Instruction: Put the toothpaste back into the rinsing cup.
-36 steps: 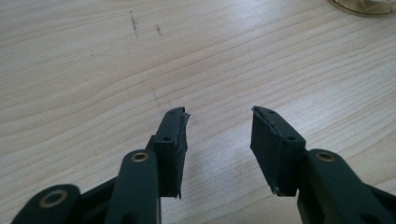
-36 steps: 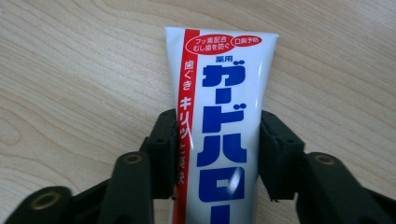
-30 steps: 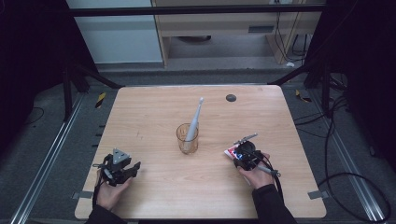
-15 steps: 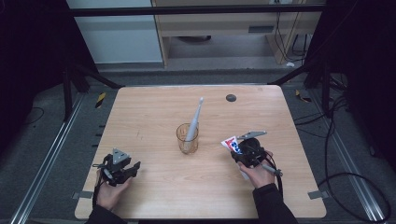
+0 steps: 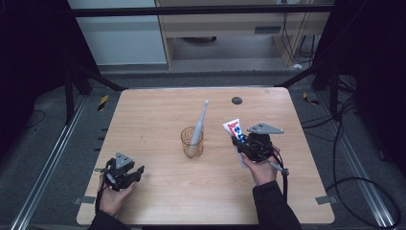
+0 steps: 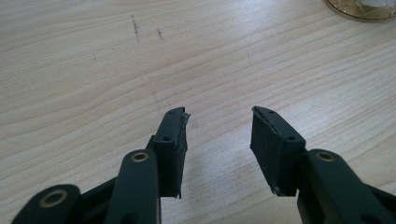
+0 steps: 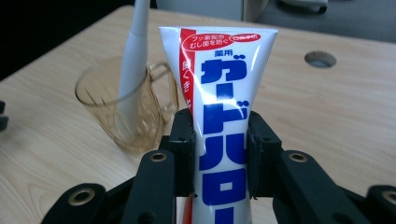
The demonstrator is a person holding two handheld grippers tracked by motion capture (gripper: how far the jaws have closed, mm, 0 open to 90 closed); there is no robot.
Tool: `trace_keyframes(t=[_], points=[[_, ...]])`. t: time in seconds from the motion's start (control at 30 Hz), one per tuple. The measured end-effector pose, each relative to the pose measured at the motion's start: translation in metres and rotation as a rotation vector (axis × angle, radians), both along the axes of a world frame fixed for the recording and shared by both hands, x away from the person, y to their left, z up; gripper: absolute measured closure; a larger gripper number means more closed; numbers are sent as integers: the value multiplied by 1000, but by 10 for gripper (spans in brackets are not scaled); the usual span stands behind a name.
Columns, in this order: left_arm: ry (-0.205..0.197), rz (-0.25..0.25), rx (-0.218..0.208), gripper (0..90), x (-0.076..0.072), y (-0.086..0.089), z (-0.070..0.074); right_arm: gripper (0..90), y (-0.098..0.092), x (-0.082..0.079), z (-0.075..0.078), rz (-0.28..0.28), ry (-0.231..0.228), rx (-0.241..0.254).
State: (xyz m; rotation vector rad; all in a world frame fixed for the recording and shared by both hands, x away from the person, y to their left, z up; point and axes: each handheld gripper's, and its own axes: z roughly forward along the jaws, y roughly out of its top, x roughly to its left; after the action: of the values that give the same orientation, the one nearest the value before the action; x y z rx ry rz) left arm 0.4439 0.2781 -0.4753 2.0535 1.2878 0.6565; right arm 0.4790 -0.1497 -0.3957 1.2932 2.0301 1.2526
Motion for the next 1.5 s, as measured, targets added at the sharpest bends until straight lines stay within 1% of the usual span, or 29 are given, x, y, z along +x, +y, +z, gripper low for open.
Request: trace_keyframes(t=[0.07,0.2,0.5,0.7,0.9,0.97,1.03,1.1,1.3,1.5], points=[[-1,0,-1,550,0,0,0,686,3,0,5,-8,-35,27],[-3,0,-3,550,0,0,0,686,8,-1,8,-8,-75,58],[-6,0,-3,551,0,0,0,689,17,-3,16,3,-141,109],[-7,1,-3,551,0,0,0,689,20,-5,19,-3,-192,144],[-8,2,-5,551,0,1,0,689,28,-5,21,19,-233,174],[-7,2,-4,552,0,1,0,689,31,-5,21,22,-243,193],[-8,1,-4,552,0,0,0,689,33,-6,22,25,-252,201],[-8,0,-3,552,0,0,0,689,37,-5,23,28,-262,204],[-10,4,-5,552,-1,1,1,690,49,-3,26,43,-299,245],[-10,4,-6,553,-1,1,1,690,61,1,28,63,-312,260]])
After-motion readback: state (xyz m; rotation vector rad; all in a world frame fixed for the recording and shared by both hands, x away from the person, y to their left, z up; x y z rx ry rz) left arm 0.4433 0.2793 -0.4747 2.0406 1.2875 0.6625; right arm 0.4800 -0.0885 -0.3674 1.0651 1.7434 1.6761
